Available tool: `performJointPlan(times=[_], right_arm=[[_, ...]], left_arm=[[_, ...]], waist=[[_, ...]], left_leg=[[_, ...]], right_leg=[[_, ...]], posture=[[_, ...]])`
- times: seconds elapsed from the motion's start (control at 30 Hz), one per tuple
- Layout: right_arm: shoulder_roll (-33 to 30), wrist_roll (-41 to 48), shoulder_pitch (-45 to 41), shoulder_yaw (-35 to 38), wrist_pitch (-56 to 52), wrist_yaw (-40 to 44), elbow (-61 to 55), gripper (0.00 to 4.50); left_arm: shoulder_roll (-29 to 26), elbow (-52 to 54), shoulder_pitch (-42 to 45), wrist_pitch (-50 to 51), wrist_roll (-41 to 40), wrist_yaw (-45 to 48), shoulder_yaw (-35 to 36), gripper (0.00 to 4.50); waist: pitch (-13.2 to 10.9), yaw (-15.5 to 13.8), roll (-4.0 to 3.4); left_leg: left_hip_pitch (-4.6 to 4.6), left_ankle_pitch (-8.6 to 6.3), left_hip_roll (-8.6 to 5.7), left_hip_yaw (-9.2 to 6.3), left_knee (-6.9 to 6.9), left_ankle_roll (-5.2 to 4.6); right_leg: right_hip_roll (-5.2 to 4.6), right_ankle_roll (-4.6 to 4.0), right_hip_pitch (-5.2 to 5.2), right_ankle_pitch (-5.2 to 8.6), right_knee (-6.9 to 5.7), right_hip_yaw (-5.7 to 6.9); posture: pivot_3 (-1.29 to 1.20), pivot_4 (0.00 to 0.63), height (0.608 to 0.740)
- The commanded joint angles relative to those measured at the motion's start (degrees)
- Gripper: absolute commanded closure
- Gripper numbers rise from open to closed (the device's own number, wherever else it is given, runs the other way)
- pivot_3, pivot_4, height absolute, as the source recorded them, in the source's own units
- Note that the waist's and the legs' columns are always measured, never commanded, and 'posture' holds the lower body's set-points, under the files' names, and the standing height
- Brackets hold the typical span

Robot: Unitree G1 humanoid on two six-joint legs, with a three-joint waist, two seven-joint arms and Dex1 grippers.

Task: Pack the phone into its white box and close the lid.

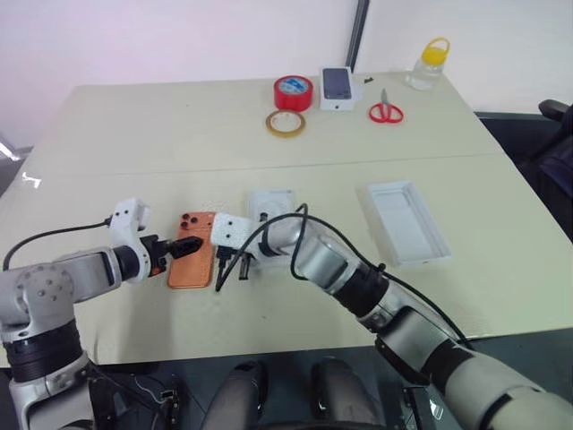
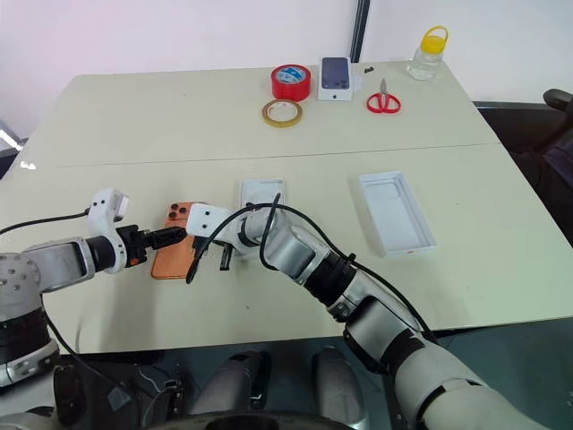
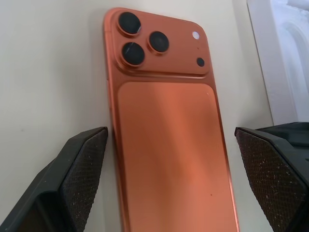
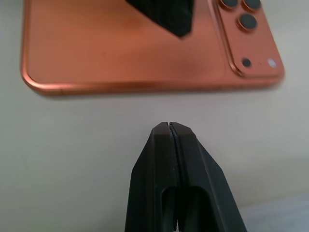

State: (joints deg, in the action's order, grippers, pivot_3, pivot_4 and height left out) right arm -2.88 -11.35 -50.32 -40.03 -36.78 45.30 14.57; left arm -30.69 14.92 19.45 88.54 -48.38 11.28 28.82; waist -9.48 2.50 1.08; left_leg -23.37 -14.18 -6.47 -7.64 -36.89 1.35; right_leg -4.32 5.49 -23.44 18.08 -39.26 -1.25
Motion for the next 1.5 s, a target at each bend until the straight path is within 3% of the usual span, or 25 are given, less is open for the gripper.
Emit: performJointPlan(times=[0.03, 0.67, 1.17, 1.27, 1.37, 1.5], right_arm=[[1.9, -0.7, -1.9, -0.4, 2.3, 0.3, 1.0, 4.49], [3.1, -2.5, -0.7, 0.3, 5.1, 0.7, 2.7, 4.49], [2.9, -3.3, -0.3, 0.6, 5.9, 0.4, 2.4, 4.49], [2.4, -3.4, -0.5, 0.8, 5.8, 0.5, 1.4, 4.50], [1.6, -3.2, -0.8, 1.6, 5.1, 1.0, -0.5, 4.50], [-0.5, -2.6, -0.6, 2.7, 3.4, 2.4, -4.8, 4.50]], left_arm=[[2.2, 0.2, -1.2, 3.7, -0.9, 1.0, -0.4, 0.07], [9.4, -1.2, -1.1, 4.0, -12.5, -4.5, 5.4, 0.07], [9.2, -7.2, 1.3, 4.0, -22.0, -15.6, 10.2, 0.07], [9.3, -7.7, 1.7, 4.0, -23.5, -17.3, 11.2, 0.91], [9.2, -7.5, 1.5, 4.0, -25.1, -18.7, 11.5, 2.32], [9.5, -7.5, 0.6, 3.8, -26.3, -20.8, 12.2, 2.32]], waist=[[0.0, -0.1, -0.01], [0.1, -0.2, -0.10], [0.2, -0.1, -0.05], [0.2, -0.1, -0.05], [0.2, -0.1, -0.03], [0.1, -0.1, -0.02]], left_leg=[[0.01, 0.00, 0.00, 0.00, 0.00, 0.00], [0.15, -0.01, -0.02, 0.00, -0.01, 0.00], [0.14, -0.01, -0.02, -0.02, -0.03, 0.00], [0.13, -0.01, -0.02, -0.02, -0.03, 0.00], [0.08, 0.00, -0.02, -0.02, -0.03, 0.00], [0.05, -0.01, -0.02, -0.02, -0.05, 0.00]], right_leg=[[0.00, 0.00, 0.00, 0.00, 0.00, 0.00], [-0.02, 0.00, 0.01, 0.00, 0.03, 0.01], [-0.03, 0.00, 0.01, 0.00, 0.02, 0.01], [-0.02, 0.00, 0.01, 0.00, 0.02, 0.01], [-0.02, 0.00, 0.00, 0.00, 0.01, 0.01], [-0.02, 0.00, 0.00, 0.00, 0.02, 0.01]], posture=[[0.00, 0.150, 0.740], [0.00, 0.150, 0.740], [0.00, 0.150, 0.740], [0.00, 0.150, 0.740], [0.00, 0.150, 0.740], [0.00, 0.150, 0.740]])
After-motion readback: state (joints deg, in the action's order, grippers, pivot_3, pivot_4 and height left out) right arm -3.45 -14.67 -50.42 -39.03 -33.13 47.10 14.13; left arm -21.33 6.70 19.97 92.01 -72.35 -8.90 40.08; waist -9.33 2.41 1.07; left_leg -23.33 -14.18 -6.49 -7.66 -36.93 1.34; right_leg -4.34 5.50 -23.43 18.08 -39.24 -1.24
